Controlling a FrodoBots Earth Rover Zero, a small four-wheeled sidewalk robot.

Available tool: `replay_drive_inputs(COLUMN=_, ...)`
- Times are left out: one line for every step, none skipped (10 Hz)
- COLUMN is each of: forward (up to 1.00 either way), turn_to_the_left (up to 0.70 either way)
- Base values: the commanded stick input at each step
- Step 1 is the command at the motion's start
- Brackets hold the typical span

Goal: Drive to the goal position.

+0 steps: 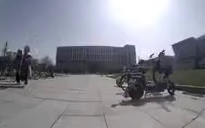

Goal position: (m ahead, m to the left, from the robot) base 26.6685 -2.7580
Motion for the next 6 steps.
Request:
replay_drive_inputs(forward=0.70, turn_to_the_left=0.01)
replay_drive_inputs(forward=0.70, turn_to_the_left=0.01)
replay_drive_inputs(forward=0.70, turn_to_the_left=0.01)
replay_drive_inputs(forward=0.70, turn_to_the_left=0.02)
replay_drive_inputs(forward=0.70, turn_to_the_left=0.03)
replay_drive_inputs(forward=0.70, turn_to_the_left=0.06)
